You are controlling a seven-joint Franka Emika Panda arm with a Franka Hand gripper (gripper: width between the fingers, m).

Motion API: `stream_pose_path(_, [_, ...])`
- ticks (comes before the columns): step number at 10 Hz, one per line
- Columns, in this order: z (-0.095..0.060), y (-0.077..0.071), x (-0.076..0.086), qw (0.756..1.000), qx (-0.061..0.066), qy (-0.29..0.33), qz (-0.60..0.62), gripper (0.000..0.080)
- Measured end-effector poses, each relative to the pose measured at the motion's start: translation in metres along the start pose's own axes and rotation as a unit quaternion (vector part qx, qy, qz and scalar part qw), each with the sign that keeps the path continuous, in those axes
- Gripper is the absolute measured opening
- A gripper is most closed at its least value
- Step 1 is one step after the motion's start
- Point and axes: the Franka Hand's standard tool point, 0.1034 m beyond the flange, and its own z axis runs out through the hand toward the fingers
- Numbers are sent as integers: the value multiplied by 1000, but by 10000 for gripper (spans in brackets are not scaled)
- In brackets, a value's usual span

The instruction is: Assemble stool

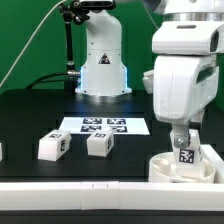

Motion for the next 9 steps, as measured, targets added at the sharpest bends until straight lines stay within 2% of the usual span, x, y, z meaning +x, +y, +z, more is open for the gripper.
stream_pose_path(1, [0, 0, 0, 1000, 0, 0, 1, 398])
stream_pose_path(2, [0, 1, -1, 1000, 0, 0, 1, 398])
stream_pose_path(3, [0, 1, -1, 1000, 0, 0, 11, 335])
stream_pose_path(5, [0, 1, -2, 999, 1, 1, 36, 335])
stream_pose_path(6, [1, 2, -4, 995, 3, 3, 99, 335])
stream_pose_path(9, [1, 0, 0, 951, 18, 14, 308, 337])
